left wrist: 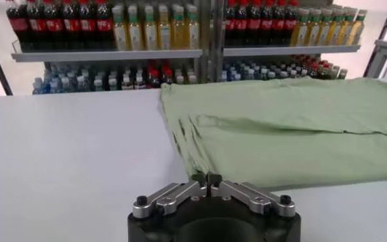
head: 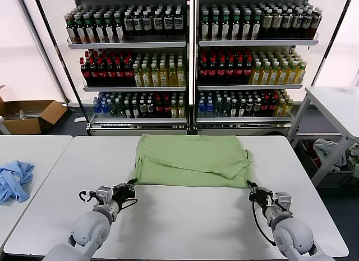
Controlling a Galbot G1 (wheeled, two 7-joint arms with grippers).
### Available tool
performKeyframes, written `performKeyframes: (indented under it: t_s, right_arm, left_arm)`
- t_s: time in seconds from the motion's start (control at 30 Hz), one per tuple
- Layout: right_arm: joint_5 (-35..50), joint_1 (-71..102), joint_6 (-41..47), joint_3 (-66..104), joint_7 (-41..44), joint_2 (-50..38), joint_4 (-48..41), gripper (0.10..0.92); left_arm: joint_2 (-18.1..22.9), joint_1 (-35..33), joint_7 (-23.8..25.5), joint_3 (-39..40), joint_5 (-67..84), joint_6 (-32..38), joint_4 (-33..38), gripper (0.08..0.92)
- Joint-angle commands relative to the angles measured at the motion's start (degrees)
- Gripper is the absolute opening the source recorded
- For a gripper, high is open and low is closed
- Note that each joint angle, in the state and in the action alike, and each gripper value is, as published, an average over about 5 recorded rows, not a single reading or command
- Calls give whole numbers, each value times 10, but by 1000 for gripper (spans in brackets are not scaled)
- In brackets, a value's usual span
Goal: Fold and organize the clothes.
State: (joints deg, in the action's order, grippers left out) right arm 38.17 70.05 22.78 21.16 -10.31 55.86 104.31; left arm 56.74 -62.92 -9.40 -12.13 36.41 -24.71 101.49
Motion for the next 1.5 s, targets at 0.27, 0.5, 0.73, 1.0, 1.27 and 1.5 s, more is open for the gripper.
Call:
performKeyframes:
  t_s: [0.27, 0.5, 0.73, 1.0, 1.27, 1.5]
  right_arm:
    - [-3, 52, 32, 13, -7, -36, 87, 114]
    - [-43, 99, 65, 27, -7, -22, 142, 114]
    - [-106, 185, 55, 46, -8, 14, 181, 114]
    - [-147, 269, 44, 51, -31, -3, 237, 114]
    - [-140, 331, 28, 47, -53, -39, 251, 114]
    - [-134, 350, 27, 41, -75, -43, 259, 114]
  left_arm:
    - [-53, -88, -71, -26, -1, -4, 104, 80]
    - [-67, -195, -134, -43, -21, -3, 191, 80]
    - [-68, -283, -199, -42, -60, 18, 246, 80]
    - [-82, -356, -246, -51, -89, 45, 275, 80]
    - [-100, -428, -274, -68, -102, 56, 305, 80]
    - [-104, -451, -290, -59, -115, 59, 307, 80]
